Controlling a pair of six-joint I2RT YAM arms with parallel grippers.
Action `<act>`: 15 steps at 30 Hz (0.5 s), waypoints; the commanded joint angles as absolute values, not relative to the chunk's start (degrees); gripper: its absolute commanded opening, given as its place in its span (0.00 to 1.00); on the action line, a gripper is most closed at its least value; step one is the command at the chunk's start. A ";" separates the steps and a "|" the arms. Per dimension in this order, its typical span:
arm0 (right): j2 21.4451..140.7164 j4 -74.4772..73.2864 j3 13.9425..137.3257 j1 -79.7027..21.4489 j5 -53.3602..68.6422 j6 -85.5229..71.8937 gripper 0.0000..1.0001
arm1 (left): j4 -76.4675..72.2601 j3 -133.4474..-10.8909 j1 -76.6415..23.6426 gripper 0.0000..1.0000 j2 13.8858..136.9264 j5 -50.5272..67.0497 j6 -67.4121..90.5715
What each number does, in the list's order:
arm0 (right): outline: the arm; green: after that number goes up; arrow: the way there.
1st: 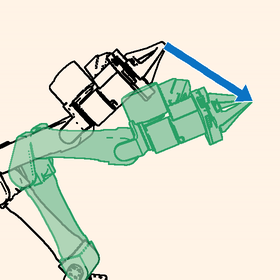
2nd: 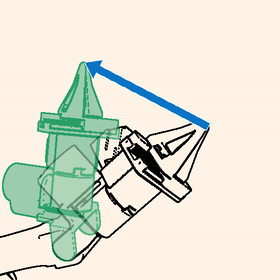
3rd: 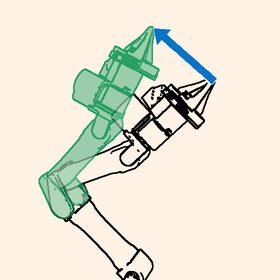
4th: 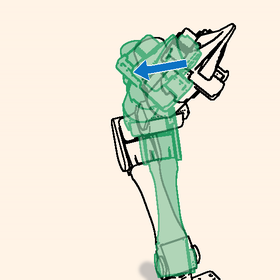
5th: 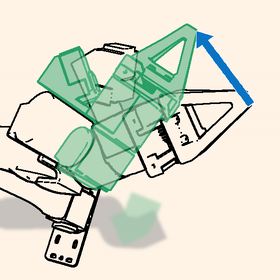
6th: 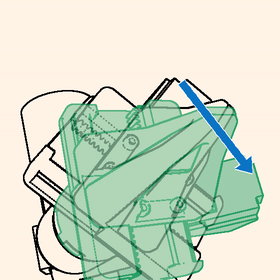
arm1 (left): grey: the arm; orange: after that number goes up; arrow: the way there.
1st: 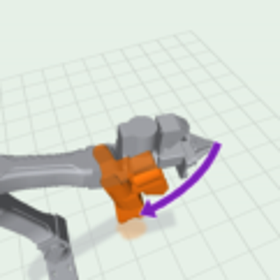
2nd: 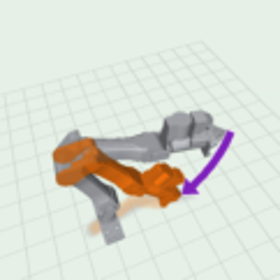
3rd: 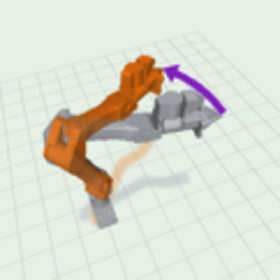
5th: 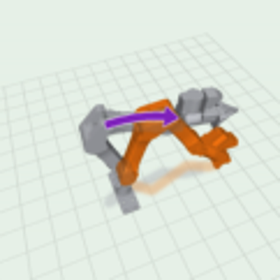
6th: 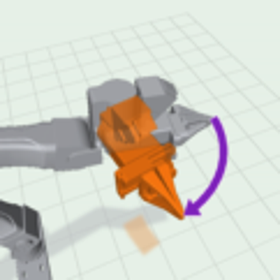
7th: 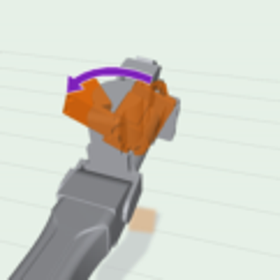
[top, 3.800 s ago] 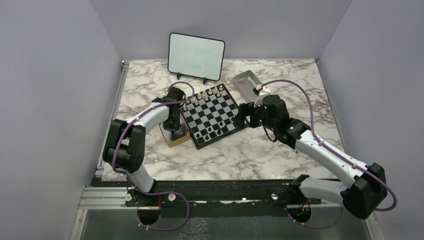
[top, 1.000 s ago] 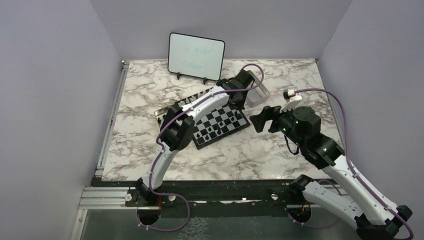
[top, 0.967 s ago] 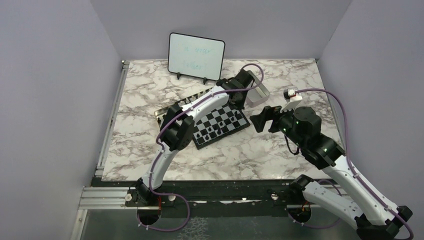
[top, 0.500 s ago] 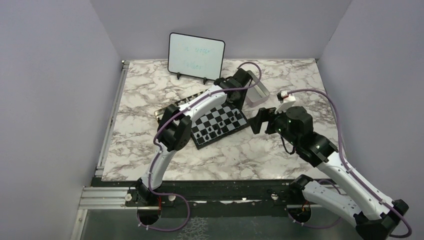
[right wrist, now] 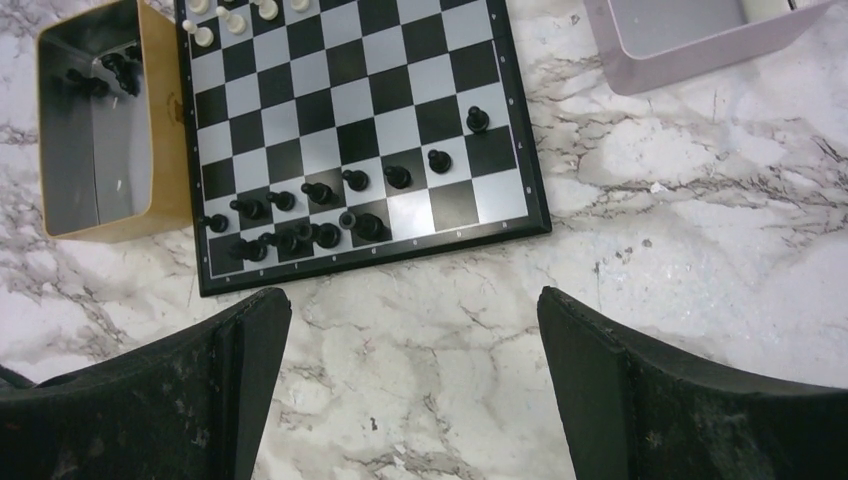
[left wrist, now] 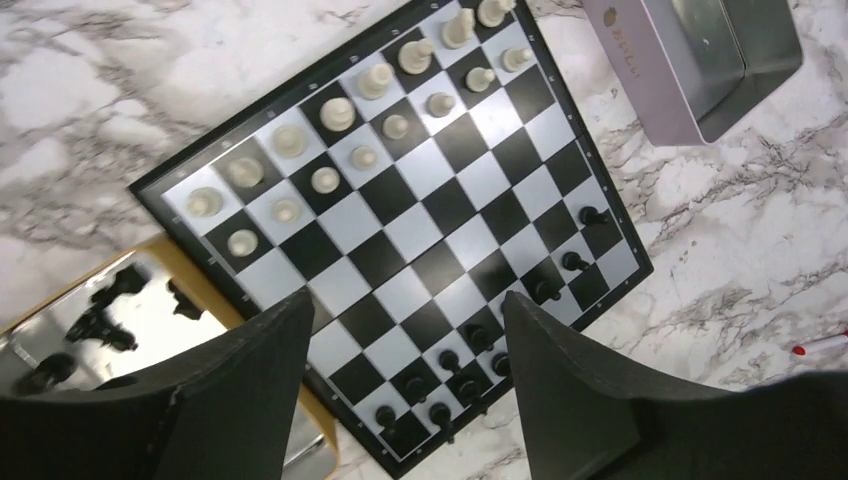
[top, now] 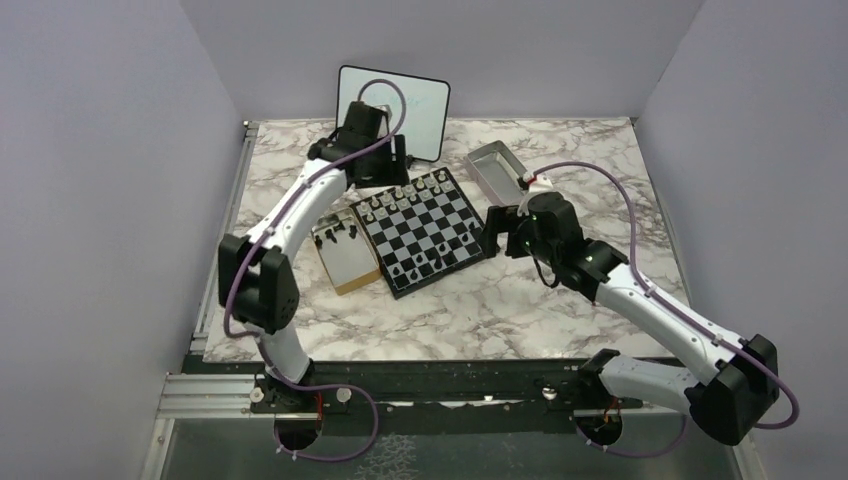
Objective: Set up the chess pieces on the board
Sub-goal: Adjust the chess piece on the chessboard.
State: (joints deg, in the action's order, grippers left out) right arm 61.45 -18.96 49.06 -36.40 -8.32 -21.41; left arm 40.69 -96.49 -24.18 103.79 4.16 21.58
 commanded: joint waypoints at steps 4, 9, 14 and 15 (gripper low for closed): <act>71.44 -12.17 54.69 -36.74 -9.88 -20.35 0.93 | 34.96 -80.10 -21.25 0.75 84.62 7.59 17.13; 78.91 -9.14 56.83 -36.74 -10.82 -19.57 0.79 | 32.87 -67.95 -21.27 0.77 73.80 8.58 15.29; 85.92 -6.66 58.78 -36.74 -12.74 -18.77 0.60 | 30.32 -58.92 -21.27 0.99 66.13 9.10 12.23; 87.88 -6.52 59.42 -36.74 -13.15 -18.73 0.56 | 30.06 -57.79 -21.28 0.99 65.17 8.70 11.70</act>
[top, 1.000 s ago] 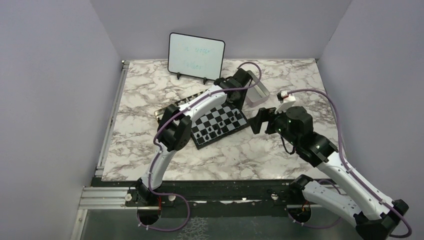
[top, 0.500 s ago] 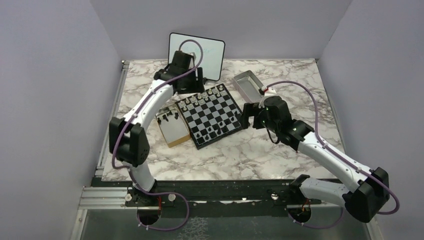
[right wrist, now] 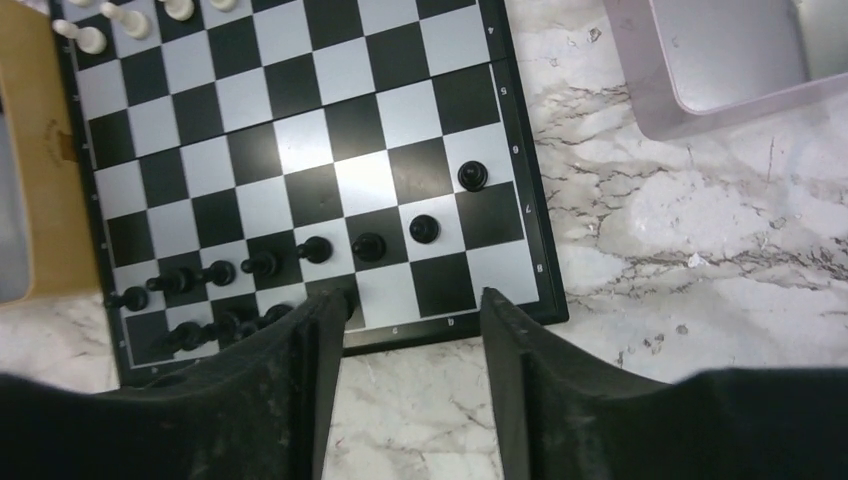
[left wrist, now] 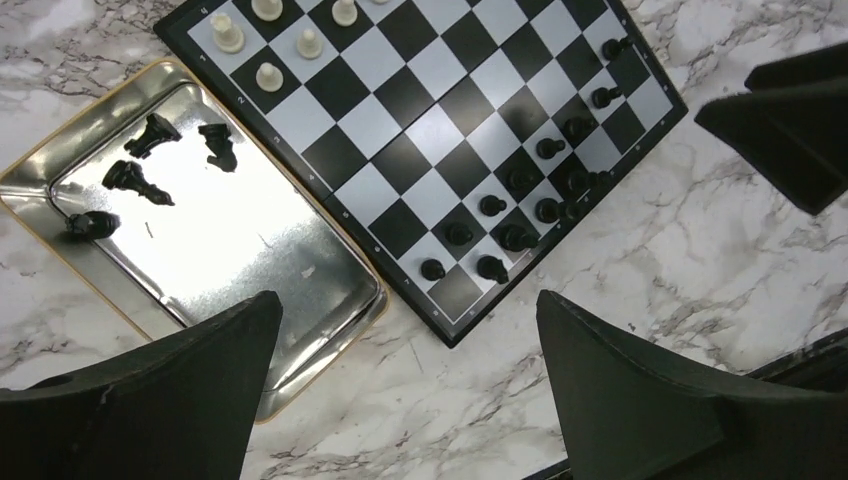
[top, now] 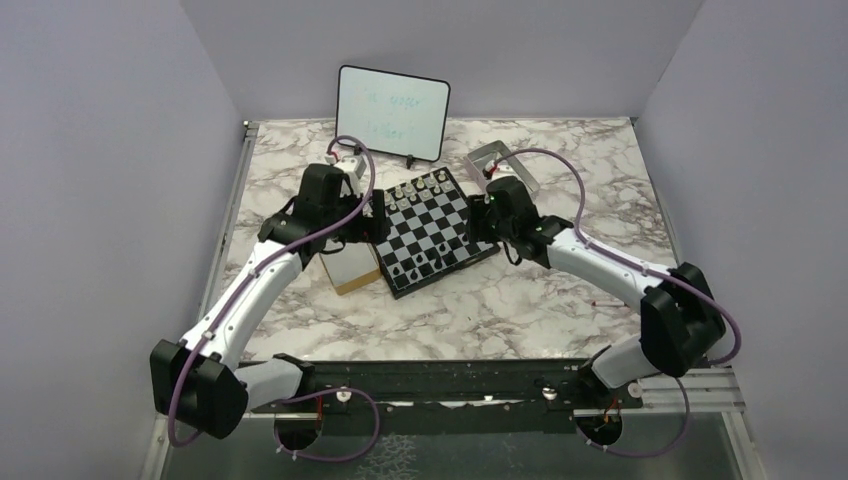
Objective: Set up the chess pieces on the board
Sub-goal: Adjust the chess piece on the chessboard.
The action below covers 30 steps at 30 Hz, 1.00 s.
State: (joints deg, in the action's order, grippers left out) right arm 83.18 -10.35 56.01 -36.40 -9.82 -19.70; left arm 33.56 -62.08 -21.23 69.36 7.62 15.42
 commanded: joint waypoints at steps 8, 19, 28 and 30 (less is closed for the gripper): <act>97.84 -6.23 64.22 -36.74 -17.70 -17.50 0.36 | 27.08 -52.01 -21.31 0.99 58.46 5.99 11.43; 106.99 -8.61 72.43 -36.56 -23.11 -16.41 0.34 | 27.07 -51.17 -21.36 0.99 56.61 4.08 11.59; 109.05 -10.02 73.09 -35.89 -24.17 -16.09 0.34 | 27.23 -51.02 -21.36 0.99 56.93 3.31 11.60; 109.37 -10.19 72.98 -35.85 -24.15 -15.87 0.33 | 27.33 -51.08 -21.36 0.99 56.98 3.26 11.60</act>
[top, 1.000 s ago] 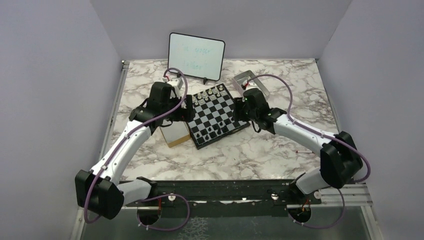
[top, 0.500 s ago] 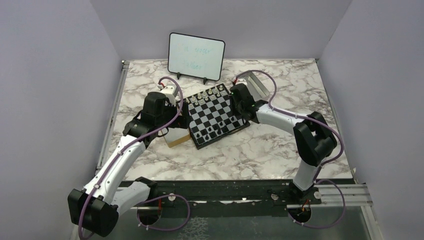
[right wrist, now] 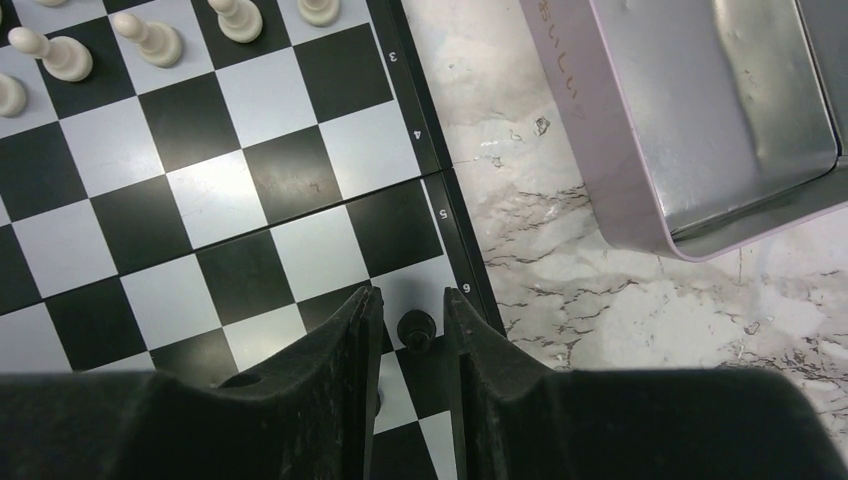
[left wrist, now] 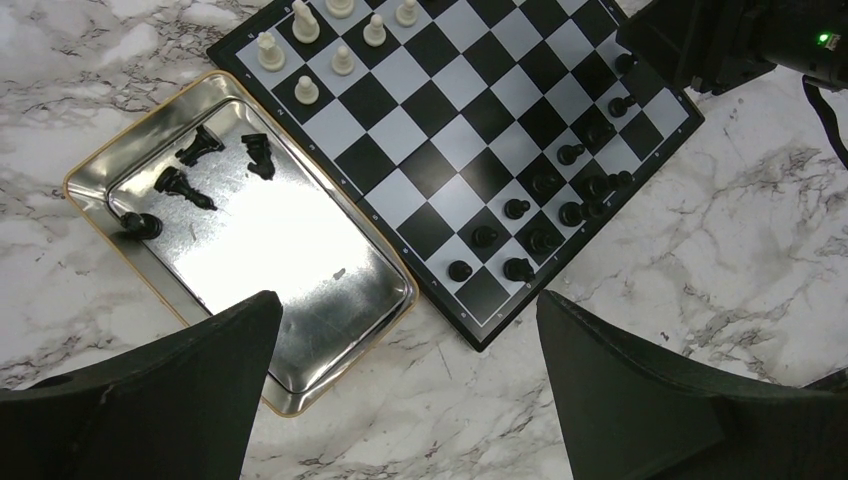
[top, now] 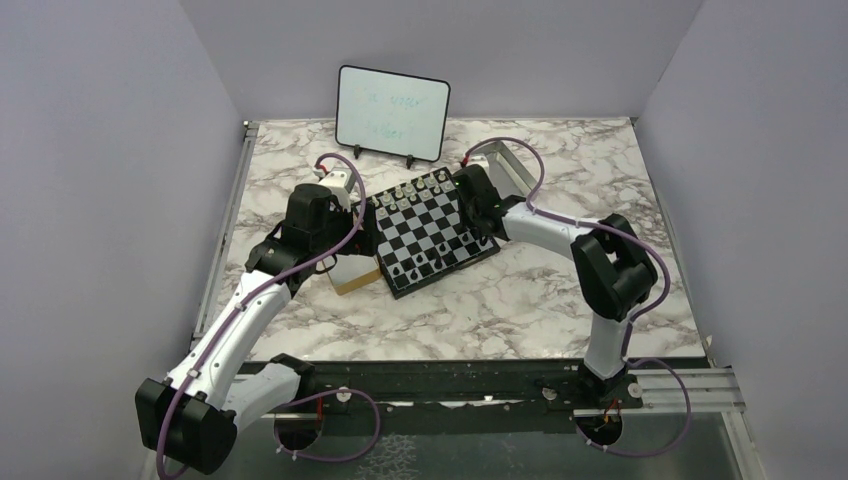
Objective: Set up the chess pieces on the board
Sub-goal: Adjust the chess piece on the chessboard.
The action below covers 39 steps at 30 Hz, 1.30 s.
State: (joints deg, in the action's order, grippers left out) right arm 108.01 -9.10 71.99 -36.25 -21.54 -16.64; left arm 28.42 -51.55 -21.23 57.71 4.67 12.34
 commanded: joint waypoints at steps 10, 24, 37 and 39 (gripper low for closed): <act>110.84 -9.72 72.97 -35.48 -23.38 -15.99 0.24 | 27.33 -51.09 -21.36 0.99 57.28 4.10 11.49; 108.20 -13.11 71.82 -35.52 -21.33 -16.62 0.13 | 27.33 -51.04 -21.37 0.99 57.48 3.69 11.36; 107.29 -14.85 69.89 -35.52 -19.45 -18.08 0.11 | 27.43 -50.93 -21.45 0.99 57.11 3.25 11.31; 107.02 -14.85 69.64 -35.51 -19.42 -18.20 0.11 | 27.43 -50.93 -21.45 0.99 57.17 3.26 11.29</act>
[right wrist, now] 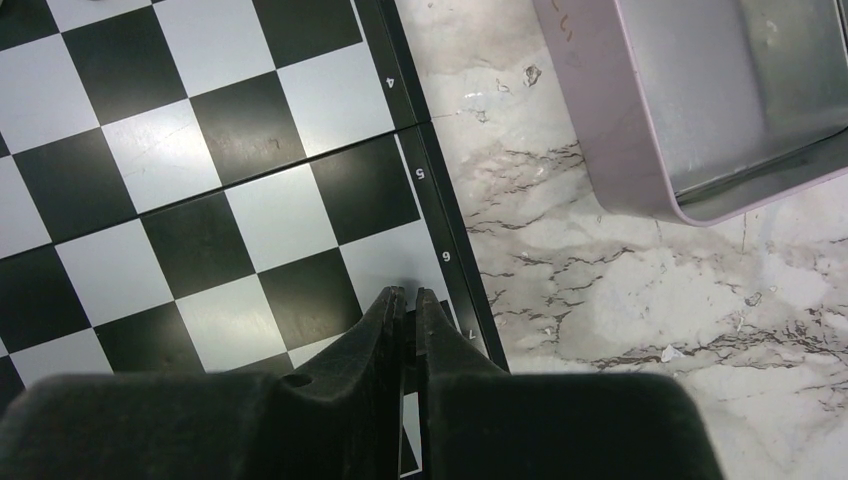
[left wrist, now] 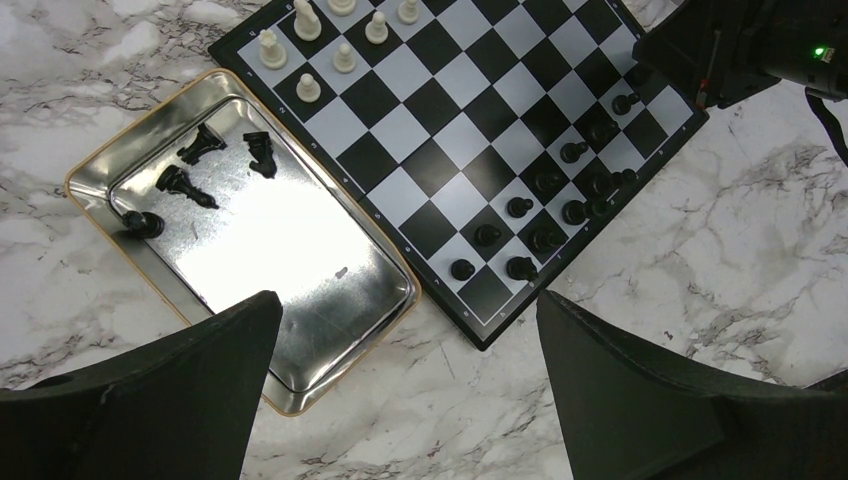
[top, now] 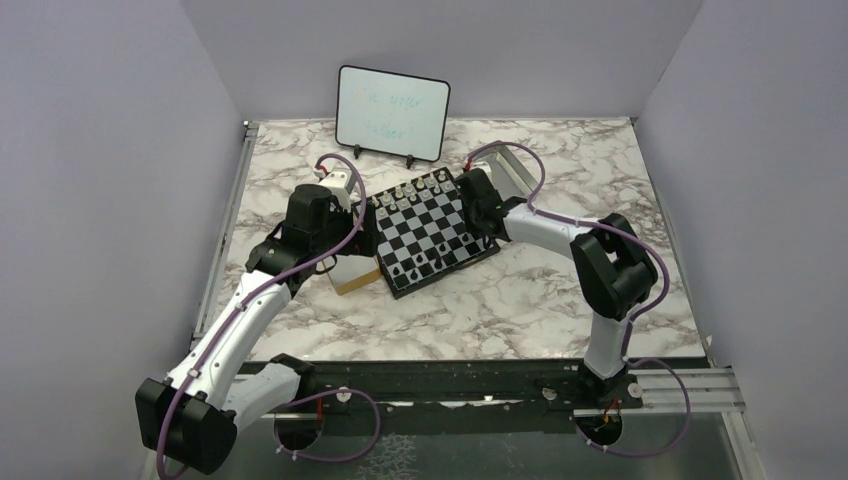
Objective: Set up the chess pieces on the board
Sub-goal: Adjust the chess piece on the chessboard.
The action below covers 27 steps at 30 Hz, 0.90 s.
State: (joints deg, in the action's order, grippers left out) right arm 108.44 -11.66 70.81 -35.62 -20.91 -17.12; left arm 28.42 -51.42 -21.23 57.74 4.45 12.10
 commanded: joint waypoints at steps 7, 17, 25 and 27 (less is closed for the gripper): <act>106.64 -15.56 69.61 -35.58 -19.76 -18.46 0.11 | 27.47 -50.89 -21.45 0.99 57.13 3.25 11.33; 107.27 -15.35 69.94 -35.53 -19.56 -18.88 0.12 | 27.49 -50.89 -21.42 0.99 57.36 3.34 11.20; 107.92 -17.09 73.64 -35.51 -19.51 -17.77 0.21 | 27.45 -51.08 -21.42 0.99 57.95 3.63 11.10; 107.72 -17.61 74.48 -35.51 -19.53 -17.75 0.22 | 27.42 -51.08 -21.44 0.99 57.89 3.28 11.07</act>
State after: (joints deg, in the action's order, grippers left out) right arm 108.01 -14.94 71.35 -35.62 -20.10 -17.93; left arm 28.45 -51.18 -21.23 57.82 4.45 11.75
